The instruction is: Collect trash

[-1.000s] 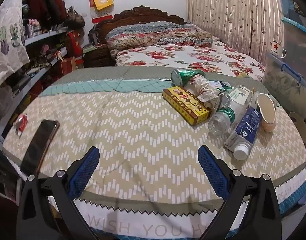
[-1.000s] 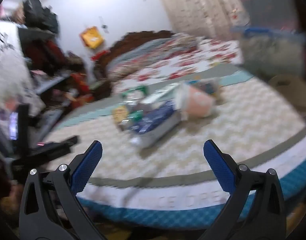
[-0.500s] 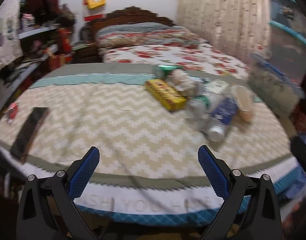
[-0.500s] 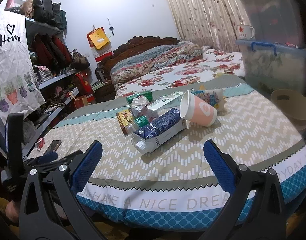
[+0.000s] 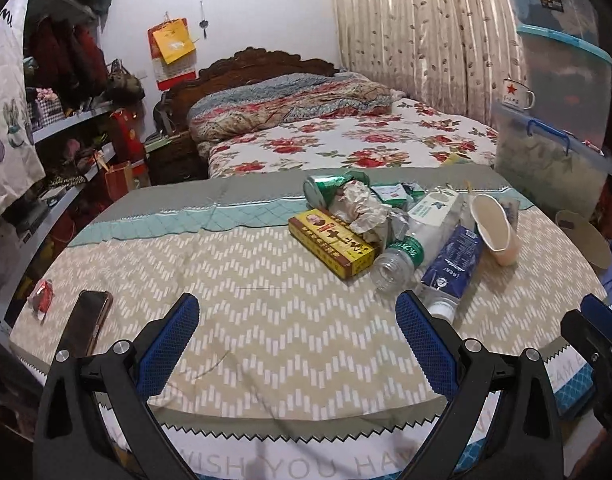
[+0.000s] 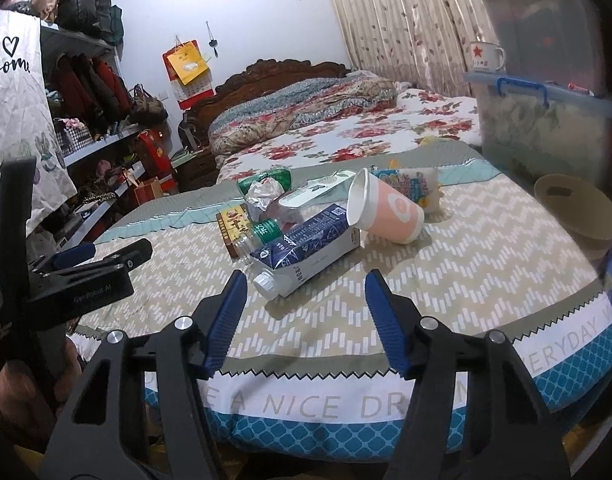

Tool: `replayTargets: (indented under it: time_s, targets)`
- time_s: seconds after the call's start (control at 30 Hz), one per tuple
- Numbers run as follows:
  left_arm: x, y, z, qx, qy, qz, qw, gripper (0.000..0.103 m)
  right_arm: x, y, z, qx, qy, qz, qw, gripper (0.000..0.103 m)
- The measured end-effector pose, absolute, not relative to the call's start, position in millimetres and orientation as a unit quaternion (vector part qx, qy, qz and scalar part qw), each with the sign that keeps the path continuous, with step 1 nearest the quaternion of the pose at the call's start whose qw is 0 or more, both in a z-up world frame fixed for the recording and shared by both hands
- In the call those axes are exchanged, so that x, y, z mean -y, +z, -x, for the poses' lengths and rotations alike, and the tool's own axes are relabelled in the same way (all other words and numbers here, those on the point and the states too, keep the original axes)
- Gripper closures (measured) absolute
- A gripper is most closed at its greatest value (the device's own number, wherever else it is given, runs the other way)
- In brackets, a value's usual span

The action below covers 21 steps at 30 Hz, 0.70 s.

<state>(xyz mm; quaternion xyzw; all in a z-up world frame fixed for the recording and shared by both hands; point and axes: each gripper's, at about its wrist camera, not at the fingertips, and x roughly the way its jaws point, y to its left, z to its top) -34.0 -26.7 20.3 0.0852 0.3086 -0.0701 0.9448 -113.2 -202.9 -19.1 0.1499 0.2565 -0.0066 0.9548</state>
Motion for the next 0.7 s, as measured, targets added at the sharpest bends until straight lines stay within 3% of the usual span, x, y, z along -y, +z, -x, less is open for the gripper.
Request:
replayTargets:
  time_s: [0.7]
  targets:
    - [11.4,11.0,26.1,-0.333,-0.046,-0.071,0.939,0.009,203.2,-24.0,108.2,-0.264,-0.005,-0.149,0.953,0.04]
